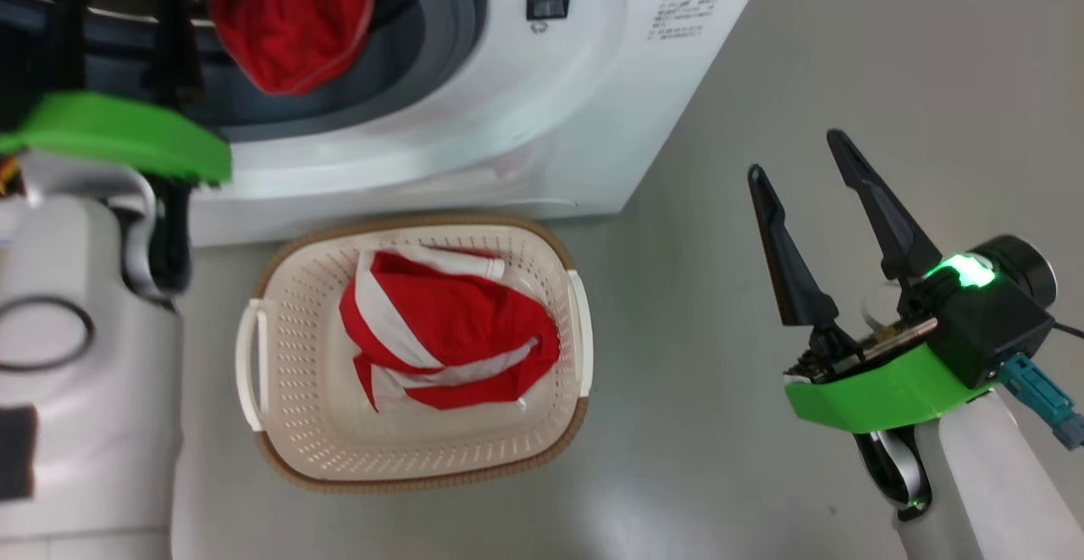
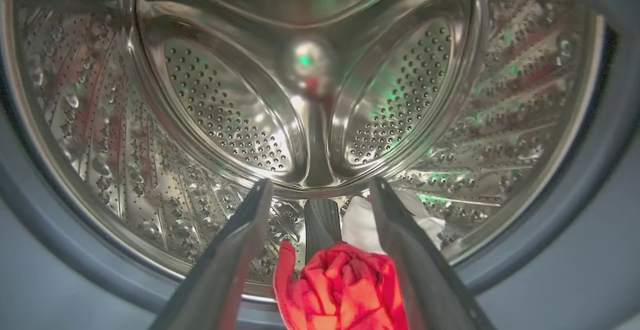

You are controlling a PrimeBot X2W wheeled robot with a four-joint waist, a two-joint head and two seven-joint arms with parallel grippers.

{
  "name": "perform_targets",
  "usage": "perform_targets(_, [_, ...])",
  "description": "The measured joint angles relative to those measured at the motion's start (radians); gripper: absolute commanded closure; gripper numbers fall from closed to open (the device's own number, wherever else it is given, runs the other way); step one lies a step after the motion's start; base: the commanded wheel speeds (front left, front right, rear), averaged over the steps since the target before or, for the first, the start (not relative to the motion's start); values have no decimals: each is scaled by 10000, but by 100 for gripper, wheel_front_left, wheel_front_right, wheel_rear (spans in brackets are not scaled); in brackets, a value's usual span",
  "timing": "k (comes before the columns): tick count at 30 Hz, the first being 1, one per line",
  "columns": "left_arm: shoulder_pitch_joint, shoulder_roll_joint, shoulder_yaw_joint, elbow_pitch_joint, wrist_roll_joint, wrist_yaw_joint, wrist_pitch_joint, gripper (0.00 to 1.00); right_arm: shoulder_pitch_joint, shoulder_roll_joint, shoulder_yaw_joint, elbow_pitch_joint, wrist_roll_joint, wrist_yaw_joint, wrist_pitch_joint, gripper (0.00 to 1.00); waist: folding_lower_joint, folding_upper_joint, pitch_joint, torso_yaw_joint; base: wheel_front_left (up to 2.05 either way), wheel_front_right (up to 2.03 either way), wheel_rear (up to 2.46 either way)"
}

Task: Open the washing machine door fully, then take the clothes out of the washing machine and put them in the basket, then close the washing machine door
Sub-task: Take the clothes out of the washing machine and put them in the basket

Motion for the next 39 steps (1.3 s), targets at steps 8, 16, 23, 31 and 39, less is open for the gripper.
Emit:
perform_targets(8, [-2080,-2,257,1868,-1411,-343,1868,0,-390,125,-161,33,-115,0,0,0,0,0,1043,-276,0,0,0])
perform_targets(16, [-2855,222,-38,2610,-2291,-428,4079,0,-495,263,-65,188,-207,0,0,0,0,1,1401,-613,0,0,0])
perform_targets(23, [-2908,621,-654,2838,-2592,-431,5358,0,-544,303,303,115,-165,0,17,0,0,0,1464,-907,0,0,0])
perform_targets(31, [-2906,761,-989,3003,-2746,-431,5829,100,-577,322,412,6,-163,0,90,0,0,0,1491,-1109,0,0,0])
perform_targets(39, [-2738,874,-999,2953,-2715,-414,4627,100,-576,324,431,119,-67,0,88,0,0,0,1334,-1109,0,0,0])
